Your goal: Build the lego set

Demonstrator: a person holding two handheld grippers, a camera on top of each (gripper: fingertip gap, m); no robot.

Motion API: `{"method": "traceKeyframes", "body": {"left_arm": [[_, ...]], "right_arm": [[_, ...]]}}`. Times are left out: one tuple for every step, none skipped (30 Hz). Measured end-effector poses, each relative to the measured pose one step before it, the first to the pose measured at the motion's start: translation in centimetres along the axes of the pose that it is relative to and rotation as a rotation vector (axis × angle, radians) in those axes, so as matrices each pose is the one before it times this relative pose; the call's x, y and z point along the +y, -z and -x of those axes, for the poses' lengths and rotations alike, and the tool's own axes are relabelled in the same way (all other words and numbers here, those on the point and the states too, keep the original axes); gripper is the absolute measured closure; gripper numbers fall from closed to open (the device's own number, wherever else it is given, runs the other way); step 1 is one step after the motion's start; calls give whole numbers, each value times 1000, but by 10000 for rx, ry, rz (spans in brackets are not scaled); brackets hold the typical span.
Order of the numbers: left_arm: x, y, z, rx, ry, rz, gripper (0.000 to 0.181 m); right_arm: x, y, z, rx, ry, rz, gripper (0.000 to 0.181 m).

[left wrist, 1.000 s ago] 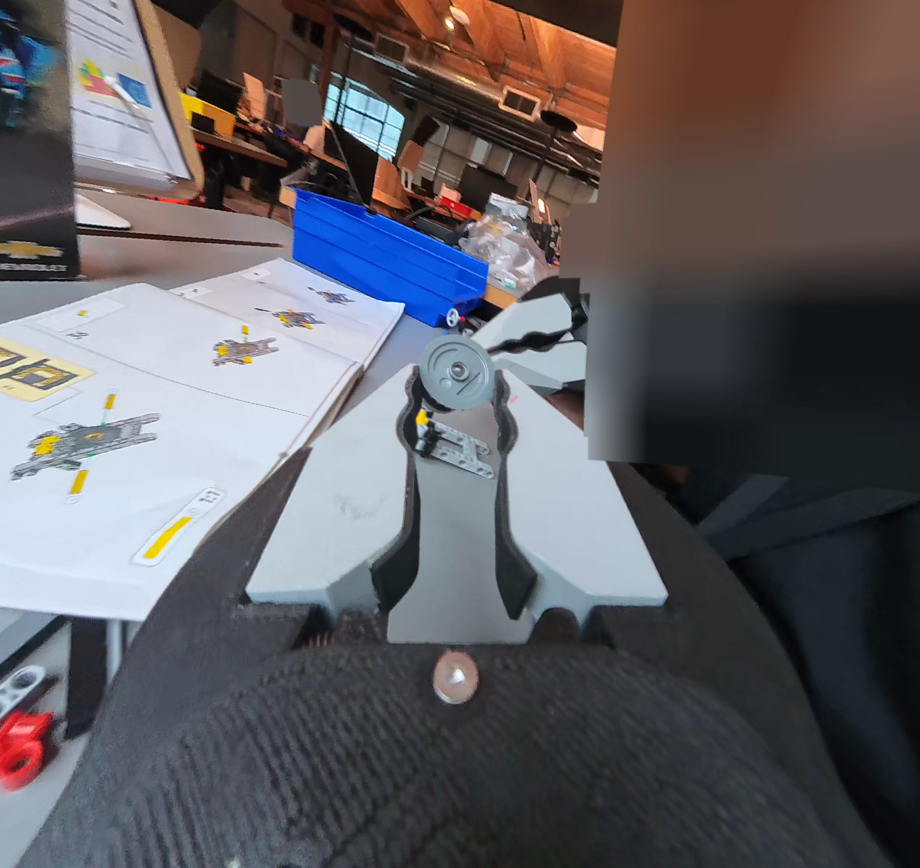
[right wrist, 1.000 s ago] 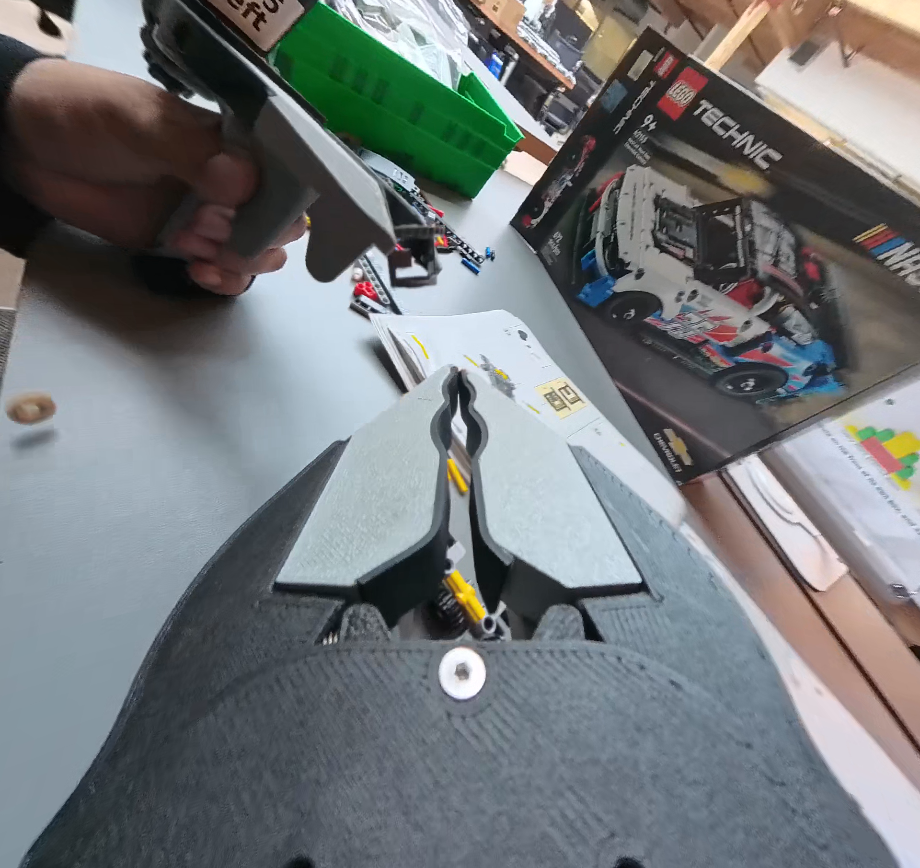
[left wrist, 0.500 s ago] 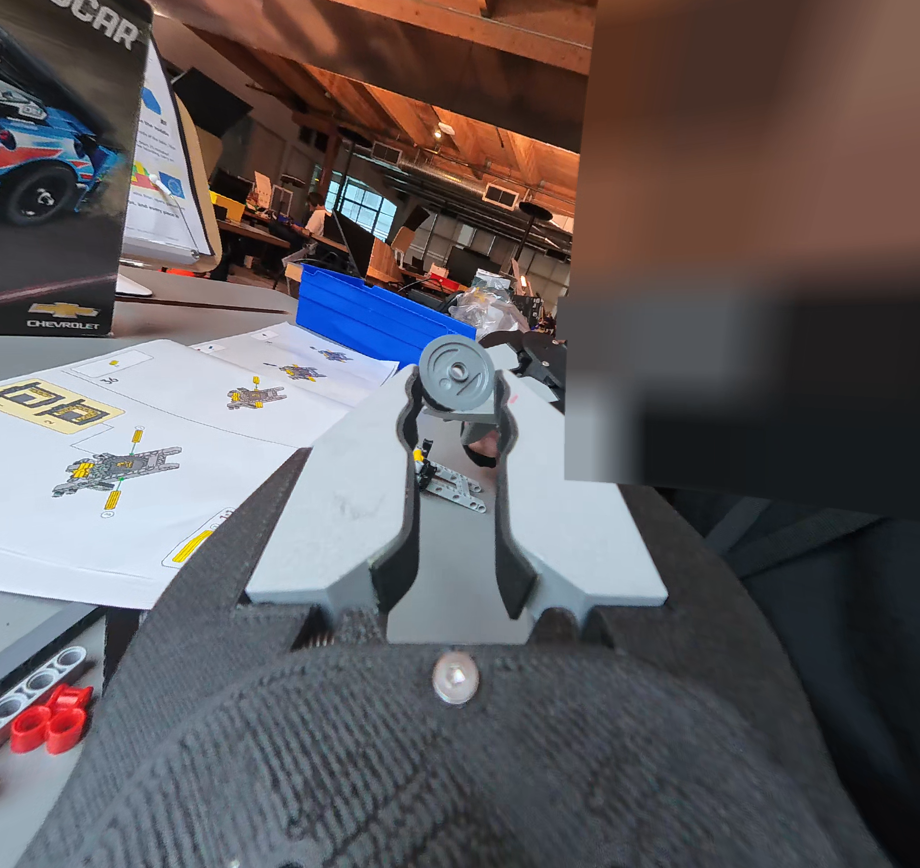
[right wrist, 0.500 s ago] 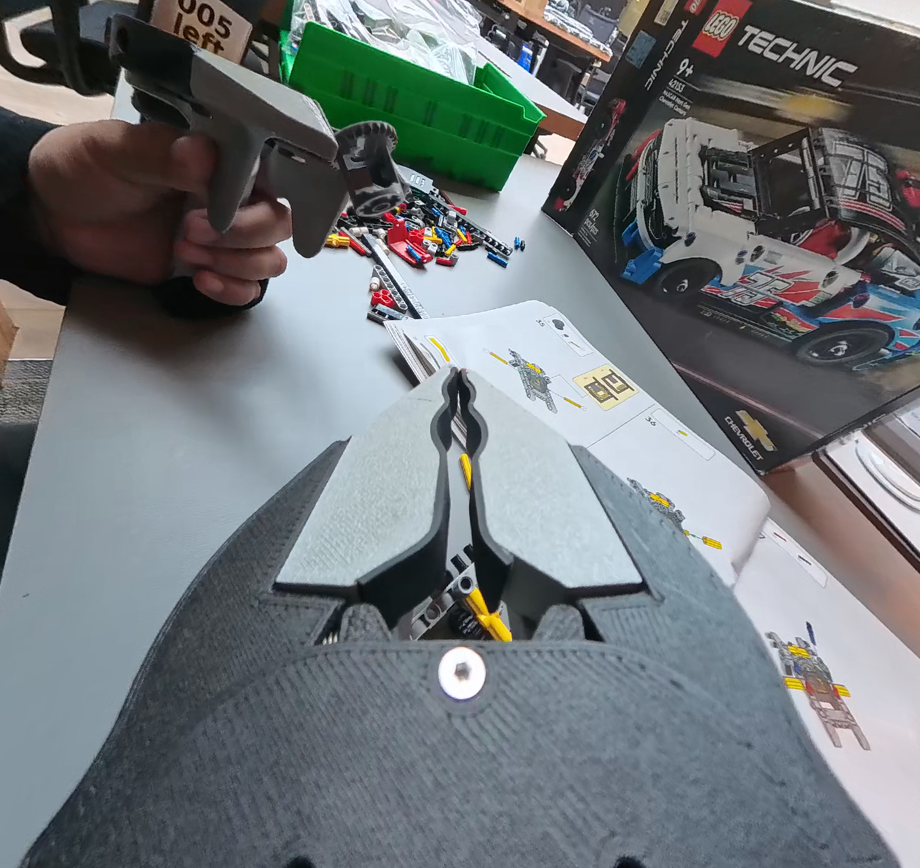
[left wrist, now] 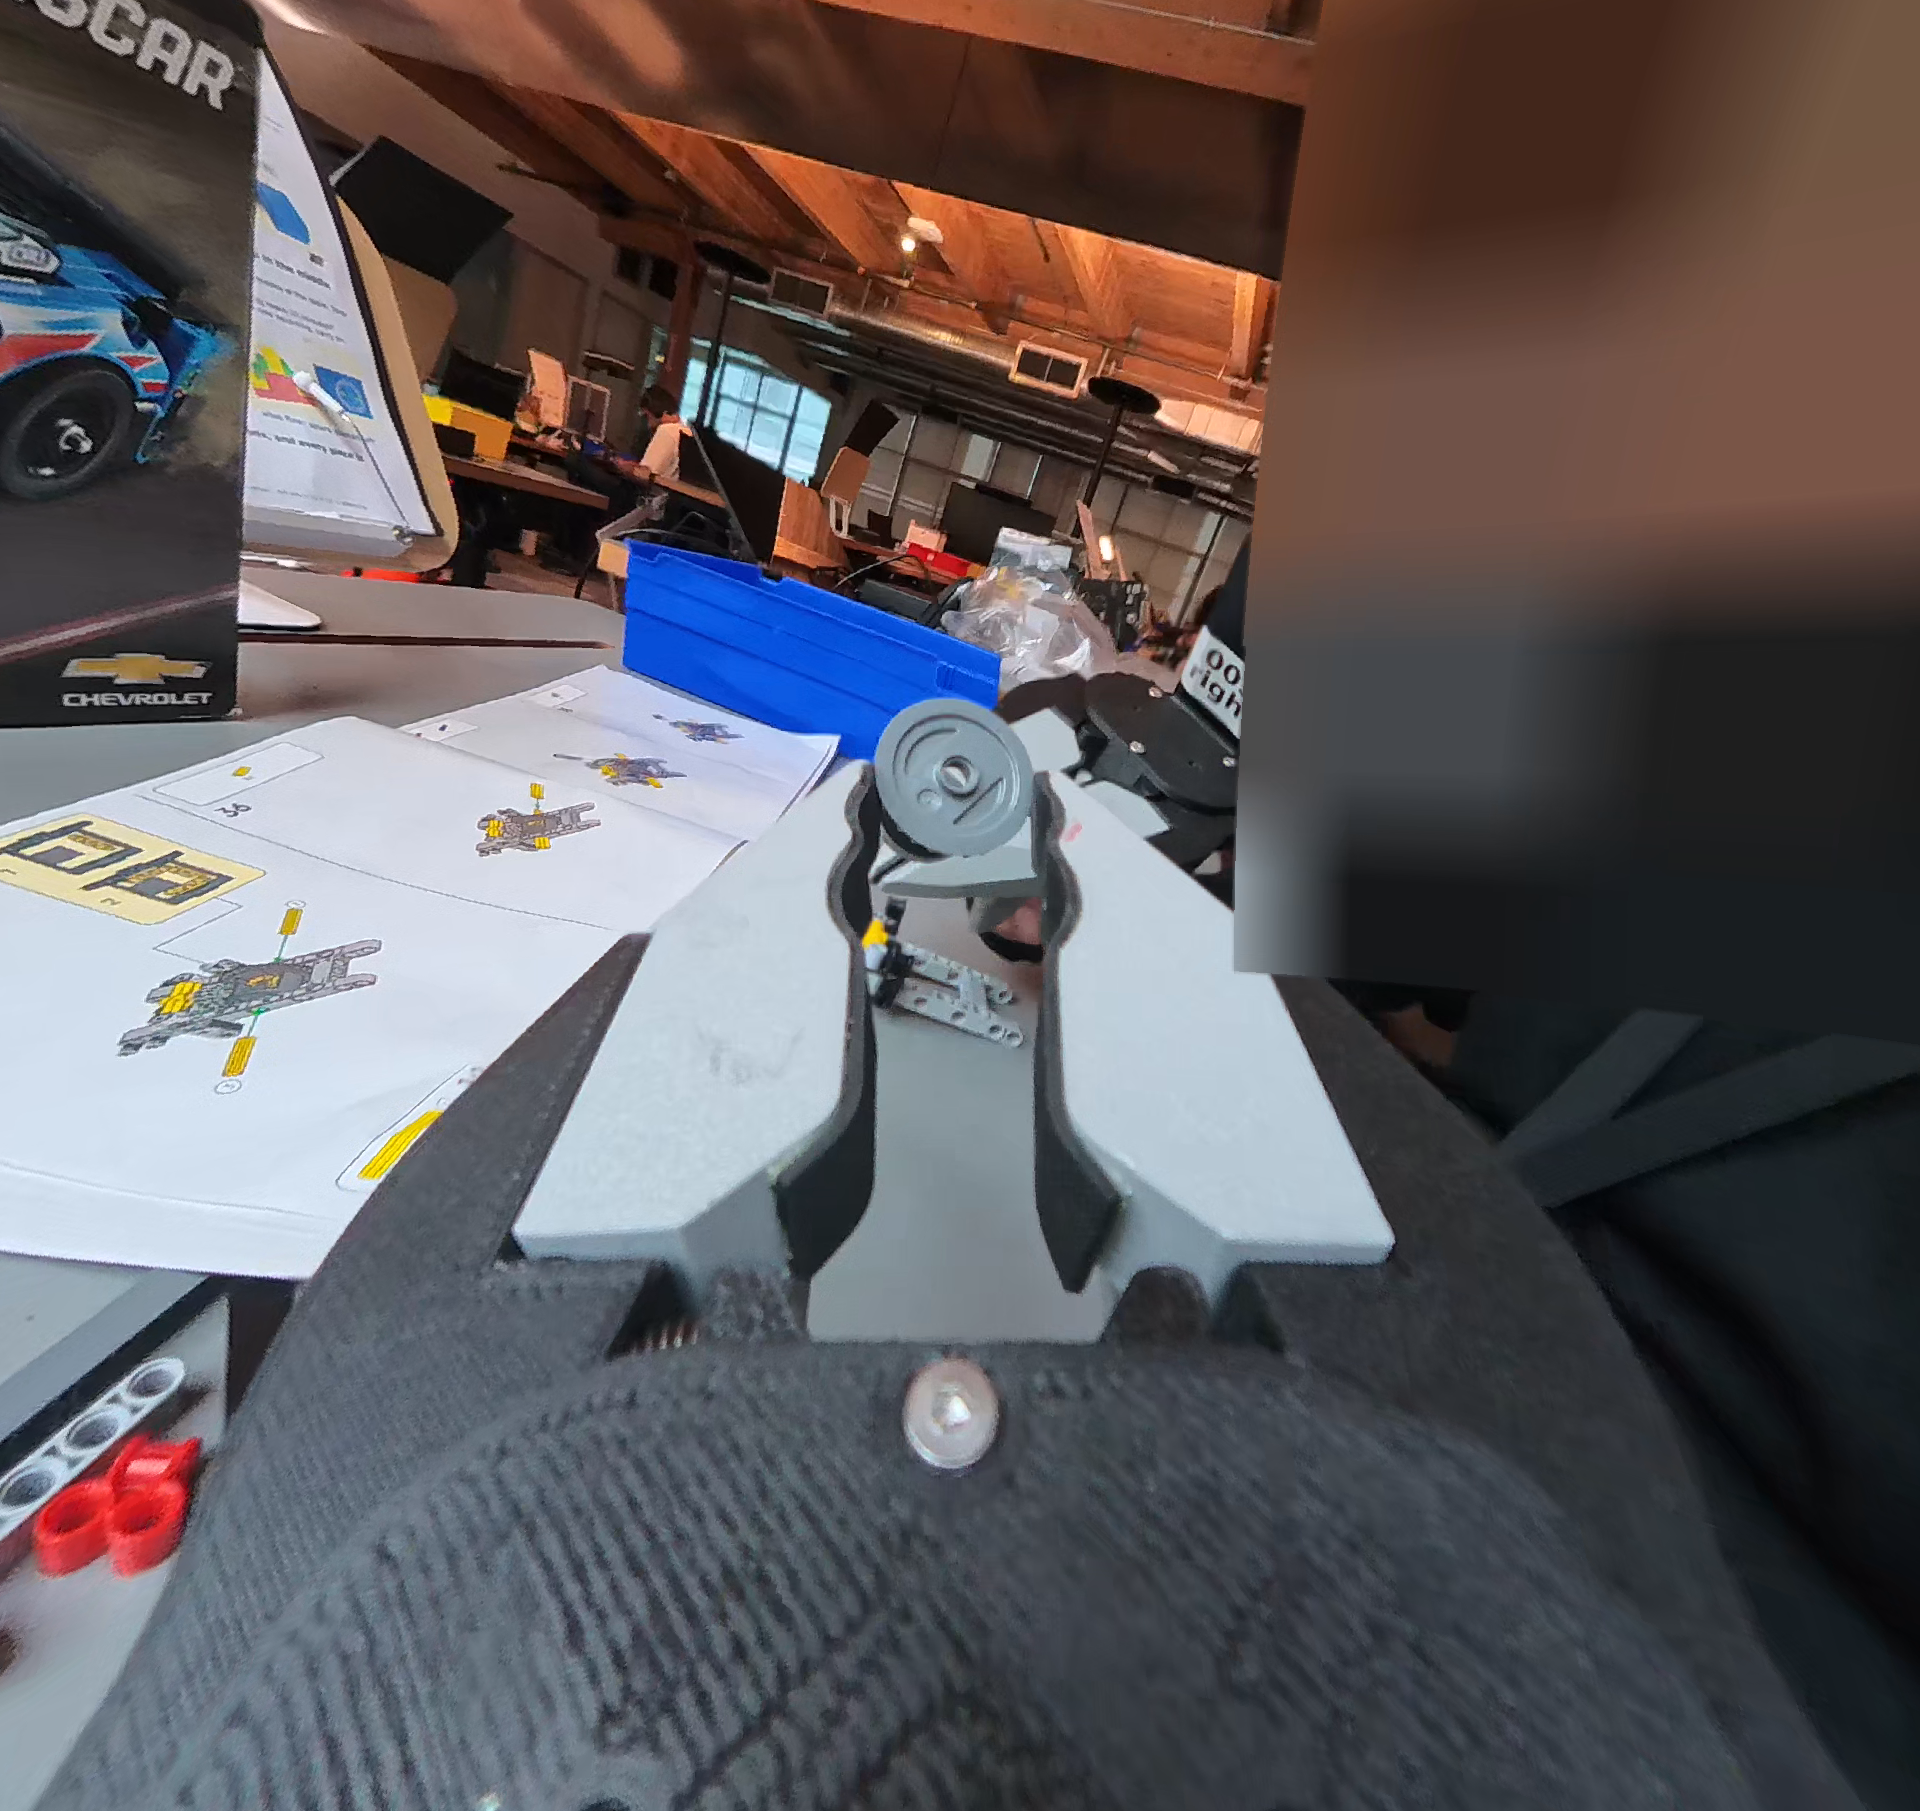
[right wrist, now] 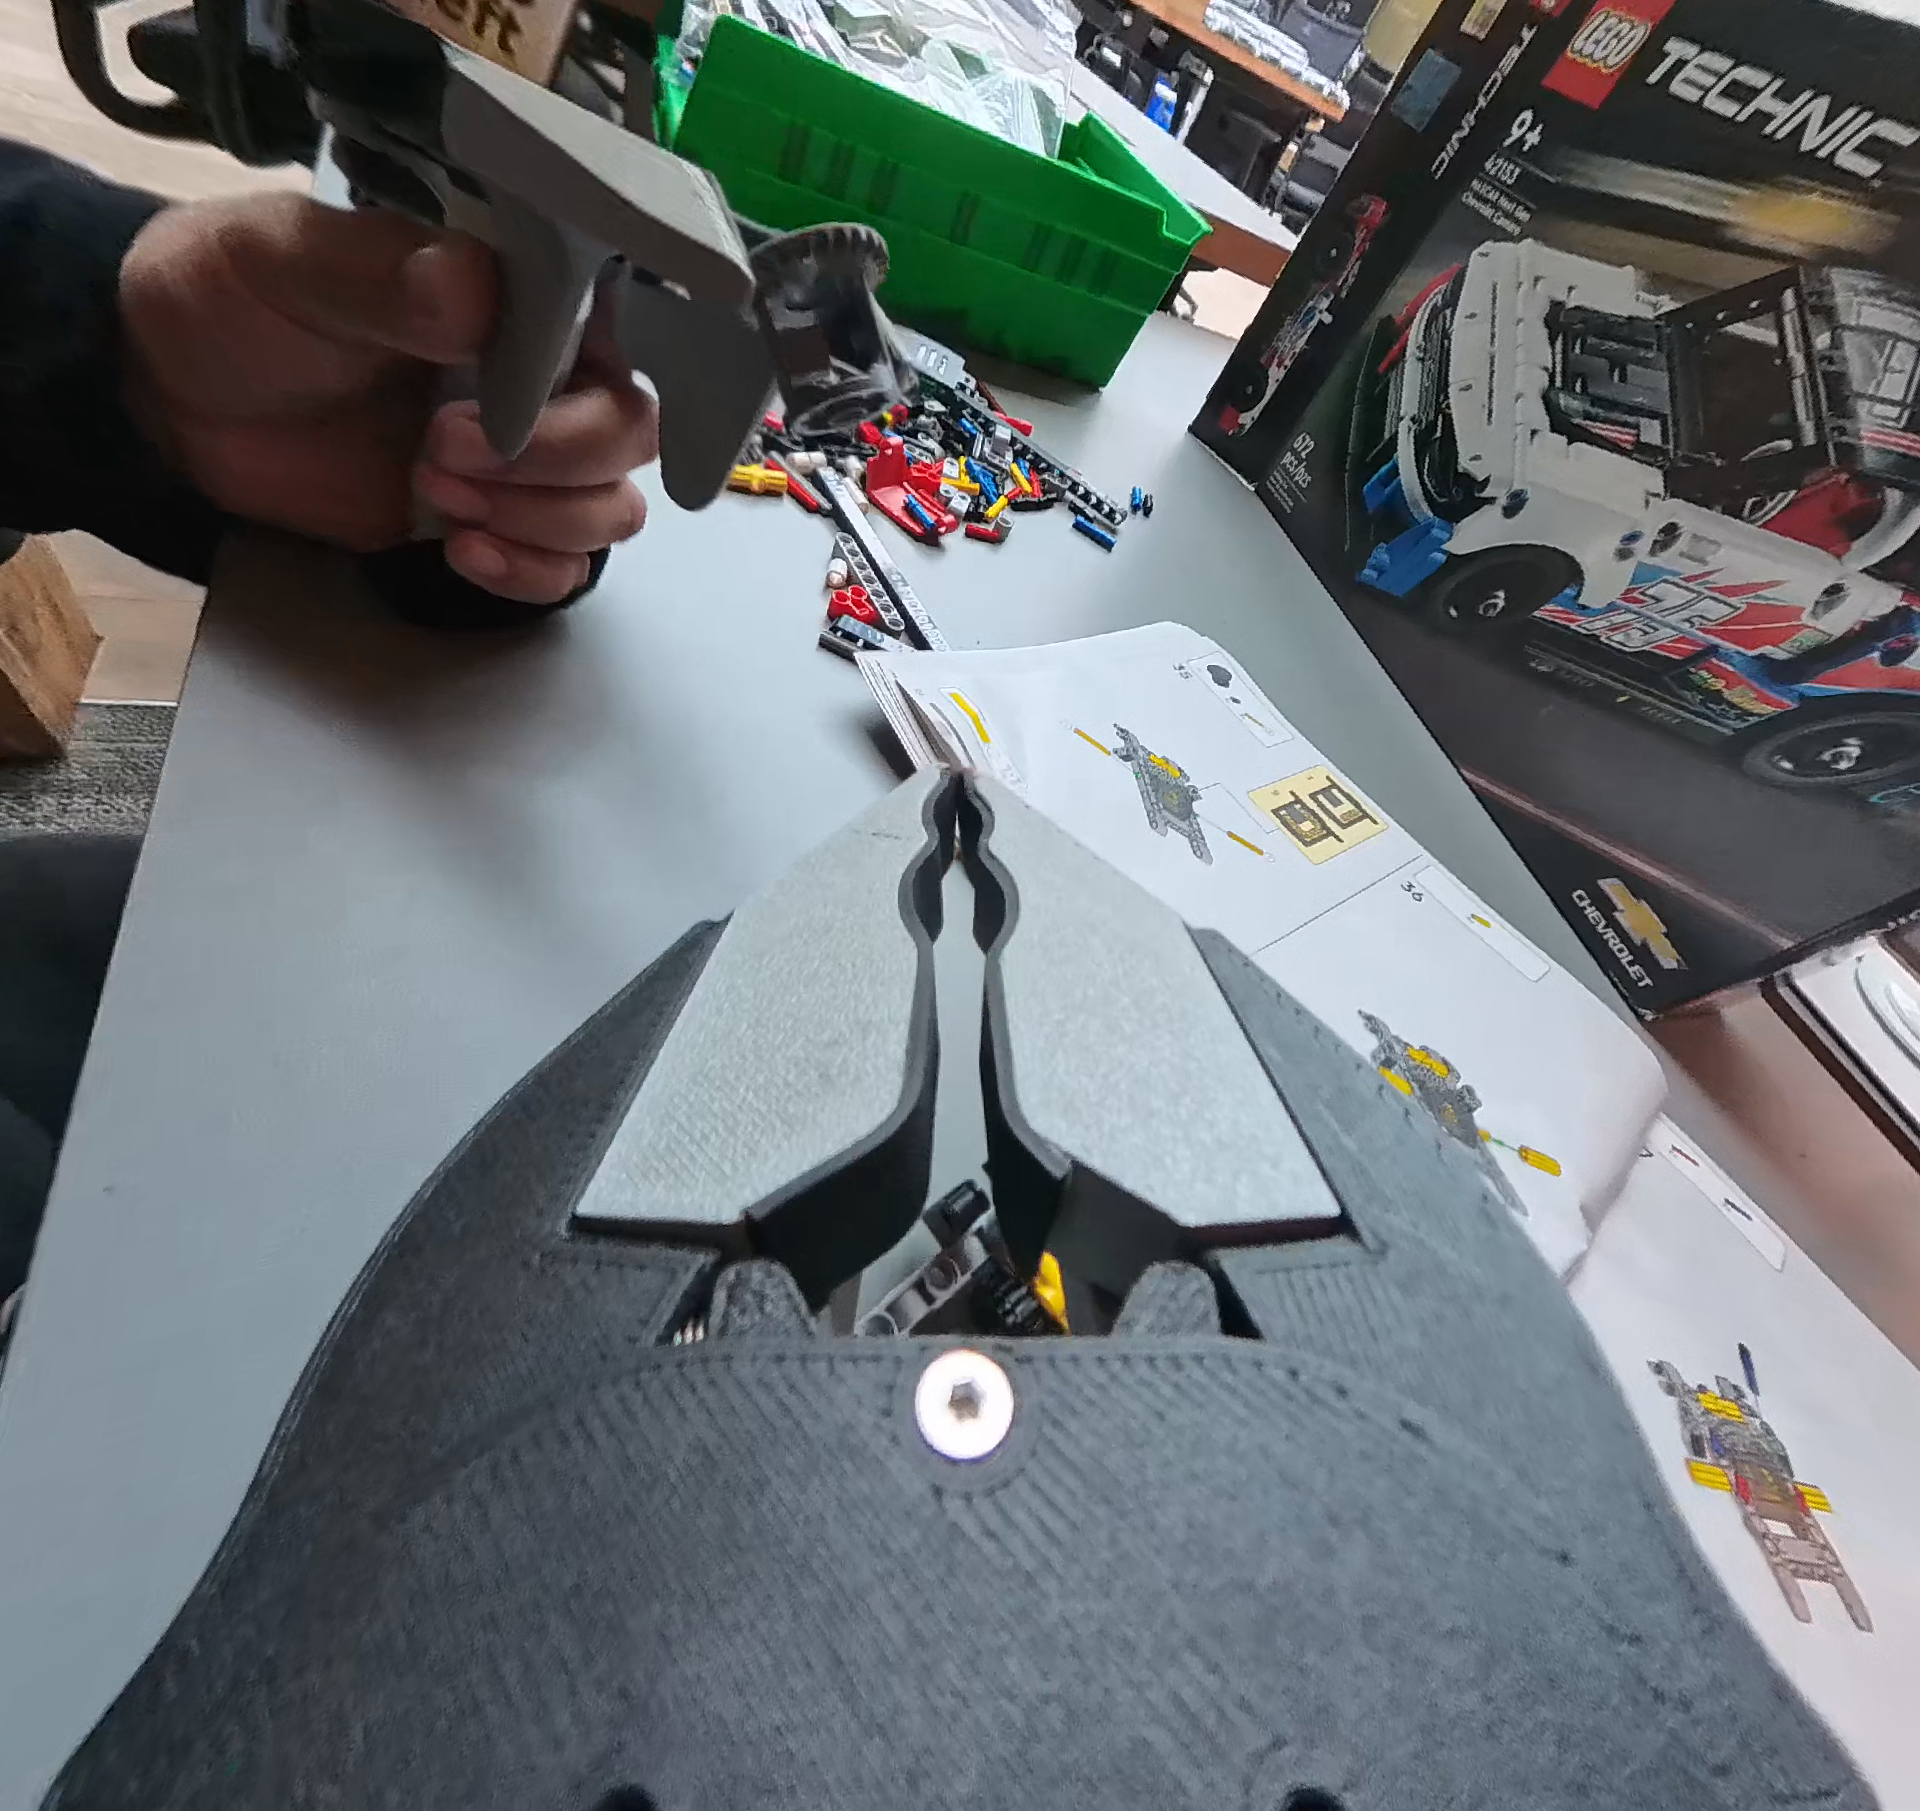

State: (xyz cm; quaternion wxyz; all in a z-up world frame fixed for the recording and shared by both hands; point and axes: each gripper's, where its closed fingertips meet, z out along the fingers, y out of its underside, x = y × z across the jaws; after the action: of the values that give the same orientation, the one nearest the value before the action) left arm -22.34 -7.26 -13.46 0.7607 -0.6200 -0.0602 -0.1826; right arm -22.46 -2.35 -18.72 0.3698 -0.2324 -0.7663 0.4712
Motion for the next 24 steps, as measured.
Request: {"method": "traceKeyframes", "body": {"left_arm": [[249,83,121,-175,-114,274,155],[324,157,392,-330,-174,375,155],[352,214,615,-428,-192,427,155],[285,225,475,-286,-153,336,155],[173,180,360,-172,-25,200,155],[132,145,365,-145,100,128,155],[148,72,237,-32,182,137,155],[225,2,1,148,190,188,155],[247,-30,7,135,192,194,155],[330,-57,202,-2,194,262,155],[395,-78,292,-49,177,325,155],[425,-101,99,106,113,373,155],[402,-118,101,113,104,346,155],[353,-83,342,-50,126,316,155],[251,-72,275,-27,95,233,155],[222,-63,107,83,86,207,155],[266,-55,159,24,58,246,155],[298,-31,265,-73,19,251,155],[272,-38,238,-72,-56,262,155],[185,-36,191,-88,-154,194,155],[119,-36,177,-103,-172,141,155],[167,-67,146,-81,-150,173,155],[224,-95,81,-31,-132,202,155],[230,-129,27,-7,-106,204,155]], "right_arm": [[316,-93,-87,-18,-9,151,181],[332,-152,-20,-84,-37,180,181],[394,-258,187,-225,-91,247,181],[423,-356,186,-213,-106,317,181],[408,-455,235,-215,-50,343,181],[442,-545,390,-281,4,394,180],[426,-561,317,-190,39,395,177],[391,-556,199,-95,82,361,174],[450,-513,-4,-1,81,424,173],[448,-471,-189,86,58,414,173],[371,-441,-213,43,-6,364,173],[176,-371,-170,-36,-109,242,172],[-68,-294,-75,-132,-183,52,171],[-102,-276,11,-216,-222,40,169],[39,-315,-40,-193,-196,152,166],[145,-367,-204,-81,-146,216,162],[154,-359,-239,-36,-95,192,160],[71,-337,-132,-80,-69,151,158],[-95,-247,-17,-118,-68,69,159],[-198,-137,-20,-70,-36,-21,160],[-69,-172,-15,-34,43,47,163],[-11,-163,-33,-7,81,71,167],[-67,-94,-26,-1,53,10,170],[-49,-60,56,-45,25,5,173]]}}
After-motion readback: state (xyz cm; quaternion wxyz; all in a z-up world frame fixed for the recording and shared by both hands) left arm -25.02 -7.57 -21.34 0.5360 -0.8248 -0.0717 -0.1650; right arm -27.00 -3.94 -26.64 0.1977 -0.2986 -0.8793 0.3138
